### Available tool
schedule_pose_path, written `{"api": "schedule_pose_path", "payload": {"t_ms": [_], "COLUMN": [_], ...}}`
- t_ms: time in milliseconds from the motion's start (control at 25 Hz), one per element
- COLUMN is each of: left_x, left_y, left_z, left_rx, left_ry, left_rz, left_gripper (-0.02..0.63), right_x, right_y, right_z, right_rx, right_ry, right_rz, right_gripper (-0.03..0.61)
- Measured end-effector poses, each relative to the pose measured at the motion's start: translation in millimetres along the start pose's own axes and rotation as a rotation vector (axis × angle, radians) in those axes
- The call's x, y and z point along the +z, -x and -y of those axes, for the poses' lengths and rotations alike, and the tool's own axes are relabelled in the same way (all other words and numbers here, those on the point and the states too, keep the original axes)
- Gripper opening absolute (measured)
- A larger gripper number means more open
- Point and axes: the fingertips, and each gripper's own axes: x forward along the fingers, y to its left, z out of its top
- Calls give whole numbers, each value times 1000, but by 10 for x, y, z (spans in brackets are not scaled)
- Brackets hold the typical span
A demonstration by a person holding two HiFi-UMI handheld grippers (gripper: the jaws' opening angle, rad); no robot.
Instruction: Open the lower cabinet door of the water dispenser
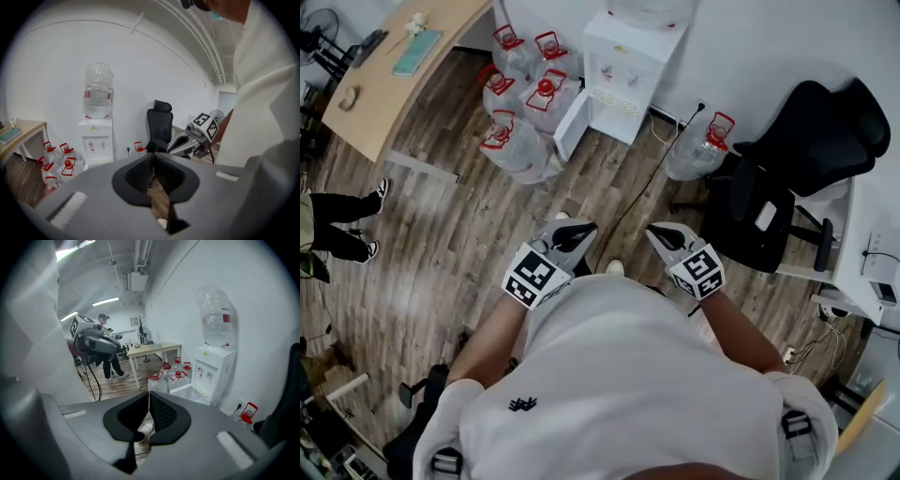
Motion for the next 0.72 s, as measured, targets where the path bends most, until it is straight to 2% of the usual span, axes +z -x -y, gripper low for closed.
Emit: {"api": "schedule_pose_path", "payload": {"t_ms": [280, 720], "left_x": [-33, -33], "left_y": [-7, -2], "left_z": [362, 605], "left_rx": [51, 91], "left_ry": [14, 3], "left_rz": [19, 10], "left_gripper": [57, 57], "right_x": [-9, -33], "right_y": [412, 703], "right_z": [-135, -234], "right_rx": [9, 19], "right_ry": [43, 44], "right_rz": [59, 114], "right_gripper": [3, 3]}}
